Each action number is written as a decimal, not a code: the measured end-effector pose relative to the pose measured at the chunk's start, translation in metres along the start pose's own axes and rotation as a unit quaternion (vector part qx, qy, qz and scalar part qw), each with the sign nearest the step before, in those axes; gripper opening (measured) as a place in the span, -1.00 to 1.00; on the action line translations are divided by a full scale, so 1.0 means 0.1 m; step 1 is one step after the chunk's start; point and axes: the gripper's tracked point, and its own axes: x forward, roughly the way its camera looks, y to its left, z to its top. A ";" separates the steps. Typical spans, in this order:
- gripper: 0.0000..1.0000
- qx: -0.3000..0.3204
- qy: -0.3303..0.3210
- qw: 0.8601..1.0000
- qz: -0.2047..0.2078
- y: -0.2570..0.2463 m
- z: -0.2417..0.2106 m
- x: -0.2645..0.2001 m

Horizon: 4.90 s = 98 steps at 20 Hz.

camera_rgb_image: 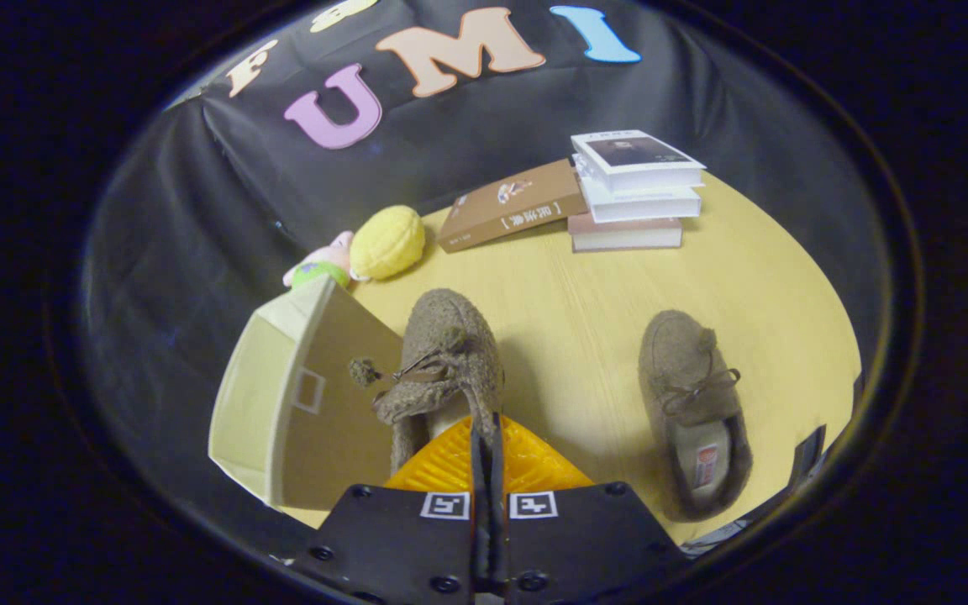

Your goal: Open the storage box then place both shoes into the box .Put the left shoe in first, then the right shoe, with the right side of both shoes facing outward in a uniform manner.

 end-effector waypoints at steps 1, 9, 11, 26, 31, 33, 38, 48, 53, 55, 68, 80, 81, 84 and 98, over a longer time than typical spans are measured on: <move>-0.93 0.007 -0.007 1.000 0.004 0.10 0.08 -0.08; -0.93 0.020 -0.038 0.996 0.072 1.31 0.30 -0.30; -0.93 0.019 -0.032 0.996 0.085 1.54 0.34 -0.26; -0.93 0.047 0.054 0.997 0.015 2.29 -0.74 0.86; -0.84 0.000 0.078 0.997 -0.004 2.38 -0.99 1.03; -0.76 -0.008 0.093 0.996 0.007 2.42 -1.05 1.09; 0.23 -0.040 0.083 0.993 0.075 2.61 -0.97 0.83; 1.00 -0.192 -0.114 0.969 0.102 2.20 0.00 -0.01; 1.00 -0.206 -0.146 0.966 0.064 1.52 0.30 -0.26; 1.00 -0.204 -0.155 0.965 0.047 1.18 0.40 -0.33; 1.00 -0.210 -0.152 0.965 -0.044 -0.74 0.68 -0.58; 0.73 -0.173 0.002 0.982 -0.080 -2.02 -0.12 -0.04; 0.59 -0.166 0.013 0.983 -0.082 -2.09 -0.17 0.00; 0.15 -0.160 0.043 0.983 -0.080 -2.24 -0.29 0.03; -0.93 0.031 0.047 0.996 -0.067 -1.73 -0.05 -0.20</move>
